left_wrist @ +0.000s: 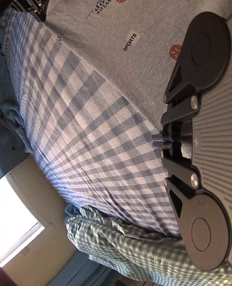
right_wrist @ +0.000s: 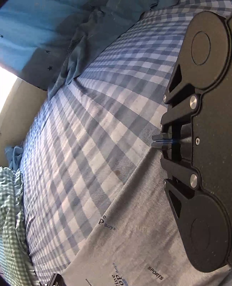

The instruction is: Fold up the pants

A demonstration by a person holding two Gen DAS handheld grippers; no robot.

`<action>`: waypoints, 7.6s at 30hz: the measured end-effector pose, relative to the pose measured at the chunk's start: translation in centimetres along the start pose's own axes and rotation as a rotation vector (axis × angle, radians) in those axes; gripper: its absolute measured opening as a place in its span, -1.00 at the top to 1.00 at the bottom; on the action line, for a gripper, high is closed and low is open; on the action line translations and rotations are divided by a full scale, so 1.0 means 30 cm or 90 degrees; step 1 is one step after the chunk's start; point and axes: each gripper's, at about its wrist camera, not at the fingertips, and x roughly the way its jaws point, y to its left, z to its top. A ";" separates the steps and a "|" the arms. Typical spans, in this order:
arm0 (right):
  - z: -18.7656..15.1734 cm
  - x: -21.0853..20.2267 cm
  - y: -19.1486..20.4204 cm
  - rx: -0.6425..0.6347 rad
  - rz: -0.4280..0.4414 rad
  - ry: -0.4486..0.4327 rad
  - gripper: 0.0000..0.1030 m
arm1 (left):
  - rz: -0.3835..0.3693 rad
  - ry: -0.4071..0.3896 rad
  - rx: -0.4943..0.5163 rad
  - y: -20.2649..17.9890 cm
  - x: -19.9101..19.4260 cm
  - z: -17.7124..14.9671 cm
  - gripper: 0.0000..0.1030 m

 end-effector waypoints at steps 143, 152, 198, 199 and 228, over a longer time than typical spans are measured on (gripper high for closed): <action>-0.962 -1.043 -0.412 0.465 -0.130 -0.182 0.99 | -0.143 -0.278 0.130 -1.316 -1.144 -0.147 1.00; -1.280 -1.305 -0.375 0.481 -0.215 -0.158 0.99 | -0.177 -0.334 0.200 -1.375 -1.218 -0.198 1.00; -1.389 -0.972 -0.362 0.480 -0.235 -0.011 0.62 | -0.198 -0.304 0.230 -1.492 -1.132 -0.289 0.99; -1.388 -0.986 -0.352 0.484 -0.254 -0.017 0.44 | -0.213 -0.304 0.215 -1.474 -1.132 -0.293 0.92; -1.170 -1.206 0.450 0.340 -0.250 -0.151 -0.99 | 0.063 -0.039 -0.453 -0.197 -1.050 -1.012 -0.07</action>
